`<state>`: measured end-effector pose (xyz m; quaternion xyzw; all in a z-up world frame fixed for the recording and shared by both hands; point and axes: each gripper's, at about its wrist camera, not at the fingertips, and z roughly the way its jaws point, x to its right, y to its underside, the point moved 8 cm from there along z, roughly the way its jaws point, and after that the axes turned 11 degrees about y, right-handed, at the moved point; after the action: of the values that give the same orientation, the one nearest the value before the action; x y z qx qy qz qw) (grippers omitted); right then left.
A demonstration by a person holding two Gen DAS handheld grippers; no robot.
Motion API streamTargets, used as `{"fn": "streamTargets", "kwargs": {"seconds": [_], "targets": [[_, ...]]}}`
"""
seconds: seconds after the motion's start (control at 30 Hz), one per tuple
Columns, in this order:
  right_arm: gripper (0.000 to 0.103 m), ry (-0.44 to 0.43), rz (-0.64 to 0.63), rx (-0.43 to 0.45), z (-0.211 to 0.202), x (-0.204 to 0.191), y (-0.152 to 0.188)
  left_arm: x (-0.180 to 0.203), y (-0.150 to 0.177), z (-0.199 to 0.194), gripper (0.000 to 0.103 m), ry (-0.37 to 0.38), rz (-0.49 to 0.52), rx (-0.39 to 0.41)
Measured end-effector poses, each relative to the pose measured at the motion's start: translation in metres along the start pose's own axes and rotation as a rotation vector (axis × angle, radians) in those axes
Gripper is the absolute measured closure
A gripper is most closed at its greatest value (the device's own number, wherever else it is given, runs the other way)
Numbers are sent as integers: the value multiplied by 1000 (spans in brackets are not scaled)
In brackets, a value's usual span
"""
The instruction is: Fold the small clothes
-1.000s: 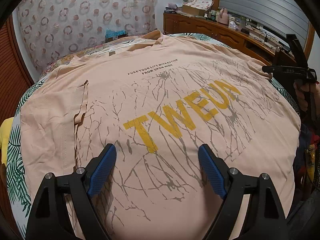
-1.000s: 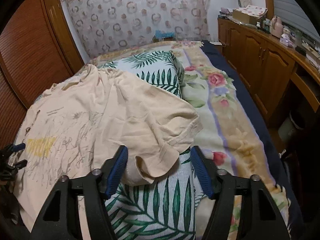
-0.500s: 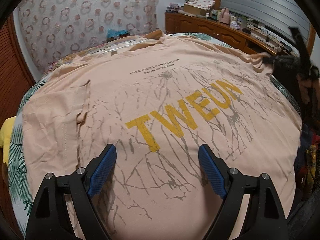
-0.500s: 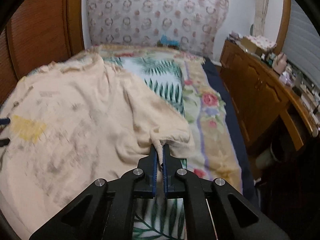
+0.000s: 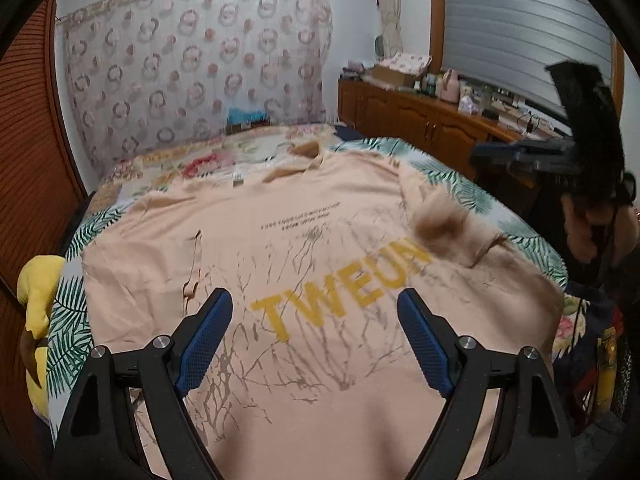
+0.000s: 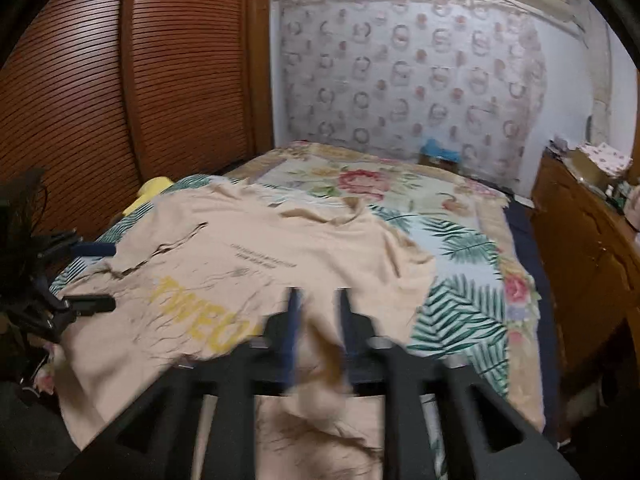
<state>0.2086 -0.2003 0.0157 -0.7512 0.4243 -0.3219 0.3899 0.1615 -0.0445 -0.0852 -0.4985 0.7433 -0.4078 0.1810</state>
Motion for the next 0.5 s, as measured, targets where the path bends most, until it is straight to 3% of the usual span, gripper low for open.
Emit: {"fn": "streamTargets", "kwargs": {"seconds": [0.07,0.3,0.5], "targets": [[48,-12,0,2,-1,3,5,2,-1,-2,18,2,1,11],[48,70,98,-107,27,49,26,6,2,3,18,15,-22,28],[48,20,145,-208,57,44,40,11,7,7,18,20,-19,12]]}}
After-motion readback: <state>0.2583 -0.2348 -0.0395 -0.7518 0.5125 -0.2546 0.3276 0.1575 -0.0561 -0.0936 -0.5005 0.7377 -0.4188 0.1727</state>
